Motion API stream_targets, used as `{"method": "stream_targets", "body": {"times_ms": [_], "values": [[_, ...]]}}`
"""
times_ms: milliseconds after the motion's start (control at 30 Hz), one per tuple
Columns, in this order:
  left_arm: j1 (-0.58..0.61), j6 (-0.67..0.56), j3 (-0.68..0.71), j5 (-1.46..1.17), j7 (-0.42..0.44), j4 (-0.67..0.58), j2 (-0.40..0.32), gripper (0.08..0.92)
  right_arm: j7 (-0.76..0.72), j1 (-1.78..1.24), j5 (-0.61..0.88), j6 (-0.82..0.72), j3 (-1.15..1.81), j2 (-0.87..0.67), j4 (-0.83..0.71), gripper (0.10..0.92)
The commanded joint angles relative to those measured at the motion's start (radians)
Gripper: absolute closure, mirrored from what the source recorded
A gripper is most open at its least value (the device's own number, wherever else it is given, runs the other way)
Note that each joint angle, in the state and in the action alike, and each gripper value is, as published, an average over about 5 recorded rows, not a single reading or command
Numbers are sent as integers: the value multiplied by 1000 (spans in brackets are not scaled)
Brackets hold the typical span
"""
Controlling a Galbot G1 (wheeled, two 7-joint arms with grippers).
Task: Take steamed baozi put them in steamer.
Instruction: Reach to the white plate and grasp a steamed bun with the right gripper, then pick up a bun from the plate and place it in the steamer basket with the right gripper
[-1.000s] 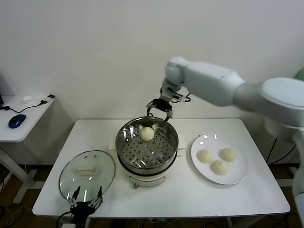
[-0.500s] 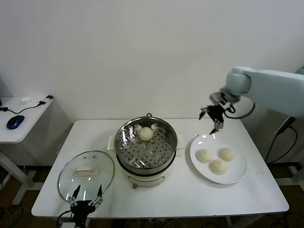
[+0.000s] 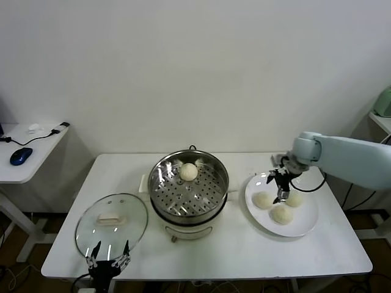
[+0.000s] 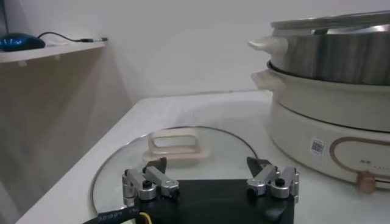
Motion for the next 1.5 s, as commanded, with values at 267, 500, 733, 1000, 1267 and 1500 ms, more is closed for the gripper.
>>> {"method": "stream_targets", "body": {"times_ms": [267,500,733,1000,1267,1500], "values": [[2,-4,-10,-11,-3,2,1,177,43,-159,-50,-62,116,62,-133,203],[1,-9,-15,-12,-4,4,5,177,38,-172,-44,-57,129,81,-153,222],[2,-6,-16,-12,-5,-2,4,177,2,-155,-58,-46,124,81,-146,296],[5,-1,-12,-10,-3,-11,1,177,-52,-34,-16,-18,94,36,-71,346],[7,9,-8,-11,-3,-25,-2,177,-148,373,164,22,-108,57,8,347],[3,14,2,-7,0,-41,-4,177,-72,686,502,-85,-229,198,245,347]]}}
